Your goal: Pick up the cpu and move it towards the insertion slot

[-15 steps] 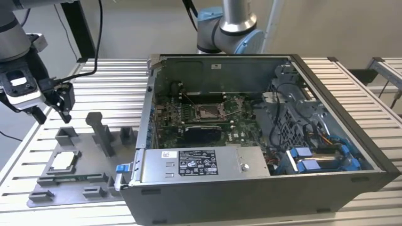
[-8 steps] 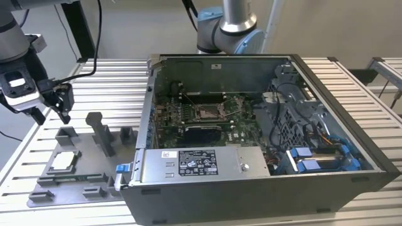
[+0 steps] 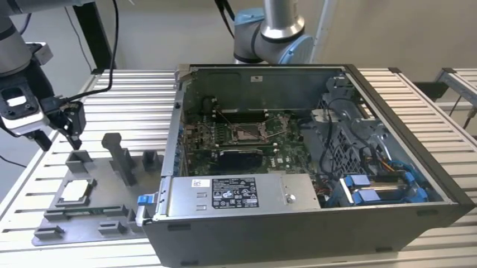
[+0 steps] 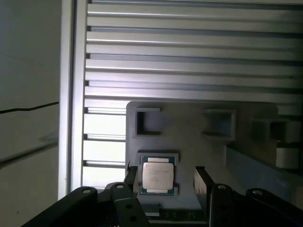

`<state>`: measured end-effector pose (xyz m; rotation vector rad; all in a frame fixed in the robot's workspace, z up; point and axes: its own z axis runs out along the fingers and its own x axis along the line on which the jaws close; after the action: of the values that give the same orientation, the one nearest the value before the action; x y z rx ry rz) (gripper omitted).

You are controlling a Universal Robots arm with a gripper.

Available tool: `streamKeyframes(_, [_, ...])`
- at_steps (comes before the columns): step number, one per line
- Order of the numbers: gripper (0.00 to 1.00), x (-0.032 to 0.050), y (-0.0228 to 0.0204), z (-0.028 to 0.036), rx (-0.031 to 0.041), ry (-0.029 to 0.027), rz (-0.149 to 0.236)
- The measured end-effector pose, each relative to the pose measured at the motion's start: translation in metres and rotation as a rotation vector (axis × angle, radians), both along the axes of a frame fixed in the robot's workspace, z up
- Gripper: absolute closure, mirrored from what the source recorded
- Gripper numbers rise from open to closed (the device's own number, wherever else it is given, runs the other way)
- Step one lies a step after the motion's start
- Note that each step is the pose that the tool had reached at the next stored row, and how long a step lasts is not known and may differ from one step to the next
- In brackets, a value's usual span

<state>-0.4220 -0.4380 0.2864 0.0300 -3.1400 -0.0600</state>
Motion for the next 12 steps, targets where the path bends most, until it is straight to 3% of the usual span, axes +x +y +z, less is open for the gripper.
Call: streamKeyframes(12, [1.0,-0.0015,-0.0075,-0.0011,0.0,-0.0001,0.0])
